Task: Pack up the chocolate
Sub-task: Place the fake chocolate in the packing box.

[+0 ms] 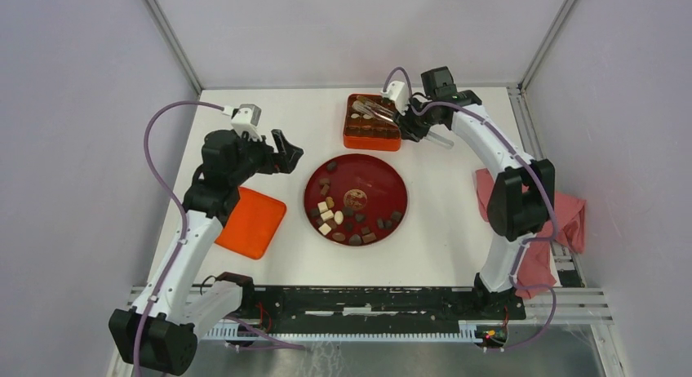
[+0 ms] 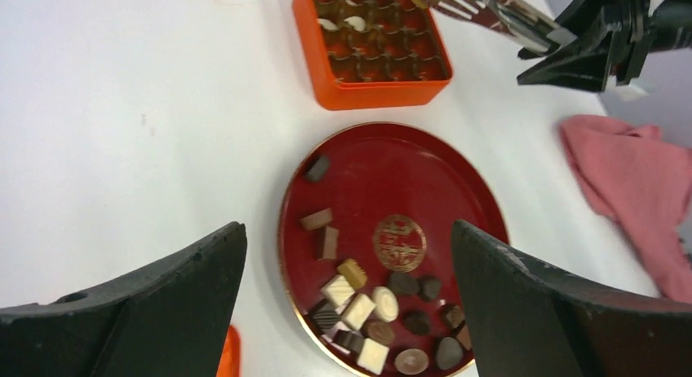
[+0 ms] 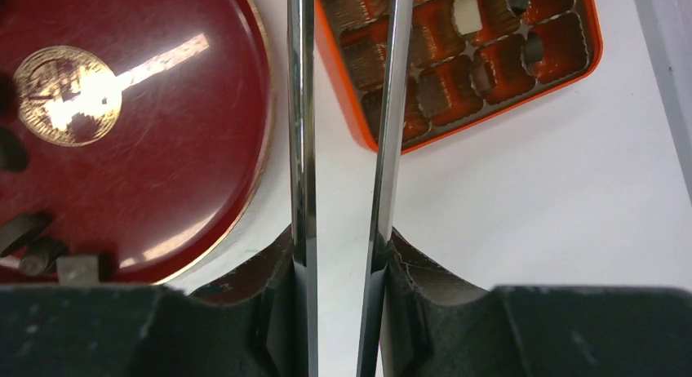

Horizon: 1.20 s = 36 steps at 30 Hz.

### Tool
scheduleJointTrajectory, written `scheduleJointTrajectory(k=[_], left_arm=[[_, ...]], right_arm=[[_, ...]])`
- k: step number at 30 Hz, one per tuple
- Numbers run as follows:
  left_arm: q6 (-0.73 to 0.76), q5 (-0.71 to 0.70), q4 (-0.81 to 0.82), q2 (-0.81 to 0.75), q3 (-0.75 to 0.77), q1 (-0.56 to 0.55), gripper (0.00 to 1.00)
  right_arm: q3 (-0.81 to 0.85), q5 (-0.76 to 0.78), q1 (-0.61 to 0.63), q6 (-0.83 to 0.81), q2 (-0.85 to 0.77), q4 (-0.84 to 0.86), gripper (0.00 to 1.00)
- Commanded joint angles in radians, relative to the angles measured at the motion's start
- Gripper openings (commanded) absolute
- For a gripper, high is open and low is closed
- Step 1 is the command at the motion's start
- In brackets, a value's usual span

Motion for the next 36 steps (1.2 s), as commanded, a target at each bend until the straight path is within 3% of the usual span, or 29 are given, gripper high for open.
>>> scheduleJointTrajectory(k=[1, 6, 19, 36], left_arm=[[0.176, -0.110, -0.091, 0.002, 0.016, 0.004, 0.99], [0.188, -0.129, -0.055, 0.000, -0.043, 0.004, 0.98], [0.205, -0.165, -0.058, 0.007, -0.081, 0.004, 0.97], [0.205, -0.153, -0.058, 0.010, -0.084, 0.004, 0.96]], right_arm=[[0.155, 0.071, 0.003, 0.113, 0.108, 0.021, 0.00], [0.241, 0.094, 0.004, 0.146, 0.202, 0.007, 0.00], [0.265, 0.102, 0.014, 0.156, 0.309, -0.011, 0.03], [0.304, 0.193, 0.059, 0.171, 0.376, -0.014, 0.20]])
